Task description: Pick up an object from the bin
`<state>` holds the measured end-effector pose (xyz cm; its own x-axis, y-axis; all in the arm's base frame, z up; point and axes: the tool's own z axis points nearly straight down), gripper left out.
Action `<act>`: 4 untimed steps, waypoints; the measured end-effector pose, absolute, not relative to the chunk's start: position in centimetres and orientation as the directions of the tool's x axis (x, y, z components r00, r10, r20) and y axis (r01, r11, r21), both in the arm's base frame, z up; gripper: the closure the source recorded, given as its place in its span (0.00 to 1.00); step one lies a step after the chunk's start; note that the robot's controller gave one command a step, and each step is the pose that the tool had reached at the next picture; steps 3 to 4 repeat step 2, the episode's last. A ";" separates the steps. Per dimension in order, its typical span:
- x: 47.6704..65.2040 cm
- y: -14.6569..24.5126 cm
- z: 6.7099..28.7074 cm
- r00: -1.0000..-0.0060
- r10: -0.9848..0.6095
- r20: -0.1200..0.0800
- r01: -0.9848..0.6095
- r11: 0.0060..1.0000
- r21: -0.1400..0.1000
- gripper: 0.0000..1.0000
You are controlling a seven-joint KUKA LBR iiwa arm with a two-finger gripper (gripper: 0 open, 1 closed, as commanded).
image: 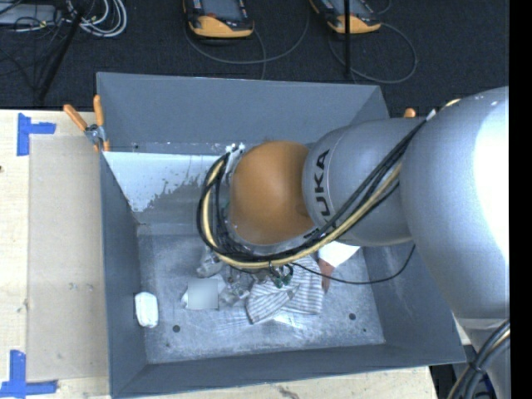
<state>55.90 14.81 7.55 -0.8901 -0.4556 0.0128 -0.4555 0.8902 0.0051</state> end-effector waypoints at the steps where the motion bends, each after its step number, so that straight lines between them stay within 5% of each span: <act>1: 55.8 14.8 7.9 -0.890 -0.455 0.013 -0.455 0.890 0.005 1.00; 4: 55.7 14.7 9.2 -0.891 -0.455 0.006 -0.455 0.891 0.003 1.00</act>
Offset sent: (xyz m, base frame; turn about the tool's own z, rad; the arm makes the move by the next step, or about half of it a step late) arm 0.0002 0.0001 0.0561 0.0000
